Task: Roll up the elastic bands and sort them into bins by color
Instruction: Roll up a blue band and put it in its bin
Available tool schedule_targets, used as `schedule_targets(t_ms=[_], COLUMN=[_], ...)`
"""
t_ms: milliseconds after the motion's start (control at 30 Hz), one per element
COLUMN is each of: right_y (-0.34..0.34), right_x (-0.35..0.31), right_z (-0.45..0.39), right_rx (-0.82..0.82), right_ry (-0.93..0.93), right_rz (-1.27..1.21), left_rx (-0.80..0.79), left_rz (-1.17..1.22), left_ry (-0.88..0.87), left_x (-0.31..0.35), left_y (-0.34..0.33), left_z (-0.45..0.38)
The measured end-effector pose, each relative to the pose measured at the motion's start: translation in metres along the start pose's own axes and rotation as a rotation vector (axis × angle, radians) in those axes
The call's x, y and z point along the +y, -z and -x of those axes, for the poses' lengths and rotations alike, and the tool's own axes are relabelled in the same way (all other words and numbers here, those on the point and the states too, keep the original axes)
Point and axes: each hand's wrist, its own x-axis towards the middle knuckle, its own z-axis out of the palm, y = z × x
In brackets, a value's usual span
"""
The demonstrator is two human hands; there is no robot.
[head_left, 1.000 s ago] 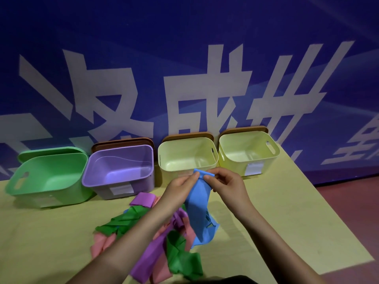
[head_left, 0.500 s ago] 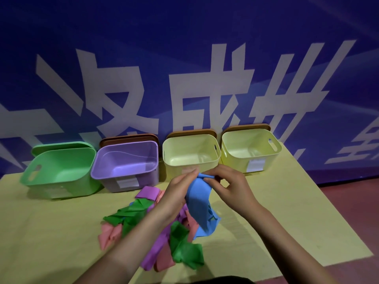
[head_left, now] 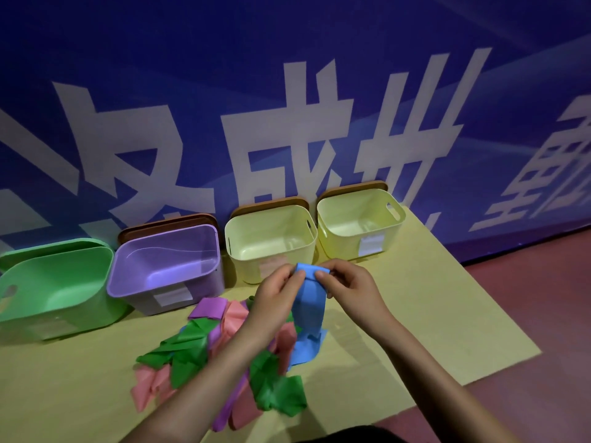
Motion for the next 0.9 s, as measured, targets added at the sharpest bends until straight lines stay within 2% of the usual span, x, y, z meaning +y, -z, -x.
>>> schedule_targets(t_ms=[267,333,400,500,600,733,900], right_y=[-0.015,-0.02,-0.025,-0.033,-0.033,-0.026,-0.014], right_x=[-0.008,-0.01,-0.009,-0.005,-0.001,0.006,0.012], right_z=[-0.019,-0.024,-0.031,-0.041,-0.045,-0.043,-0.048], right_rx=[-0.047,-0.055,-0.052,-0.012,0.022,-0.03,-0.057], right_ry=[0.052,0.065,0.076,0.121,0.197,0.415,0.519], right_rz=[-0.077,-0.106,-0.108,-0.027,0.079,0.284,0.419], left_rx=[0.056,0.054,0.082,0.13,0.109,0.076,0.09], left_rz=[-0.175,-0.142,-0.021,0.176,0.272,0.346,0.418], left_ry=[-0.105,-0.118,-0.053,0.152,0.31,0.332,0.331], left_x=[0.0,0.001,0.002,0.003,-0.001,-0.011,-0.015], left_y=[0.021,0.029,0.034,0.035,0.036,0.037,0.029], left_z=[-0.017,-0.021,-0.027,-0.03,-0.027,-0.028,-0.038])
